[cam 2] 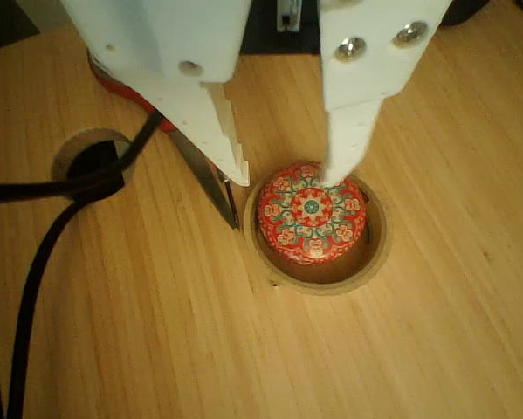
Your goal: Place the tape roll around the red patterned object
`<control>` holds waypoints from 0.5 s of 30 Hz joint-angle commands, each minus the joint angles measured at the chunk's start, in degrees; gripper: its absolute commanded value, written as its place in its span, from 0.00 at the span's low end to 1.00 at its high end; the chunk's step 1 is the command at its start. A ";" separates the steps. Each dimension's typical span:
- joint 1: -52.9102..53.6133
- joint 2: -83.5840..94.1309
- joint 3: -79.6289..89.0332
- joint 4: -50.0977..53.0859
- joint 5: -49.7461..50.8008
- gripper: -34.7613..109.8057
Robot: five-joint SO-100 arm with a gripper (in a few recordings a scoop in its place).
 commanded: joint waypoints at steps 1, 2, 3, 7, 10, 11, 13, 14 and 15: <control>-0.97 3.08 -4.92 3.52 0.00 0.47; -1.58 2.99 -7.21 5.36 0.09 0.47; -2.55 2.29 -10.11 7.47 0.18 0.48; -7.38 -4.57 -26.81 19.42 2.37 0.50; -11.34 -6.68 -37.53 23.55 3.08 0.50; -12.39 -5.62 -38.76 23.55 3.43 0.50; -14.68 -2.81 -39.81 23.47 4.13 0.50; -16.00 -1.67 -40.43 23.47 4.66 0.50; -17.40 -0.70 -41.22 23.38 5.01 0.50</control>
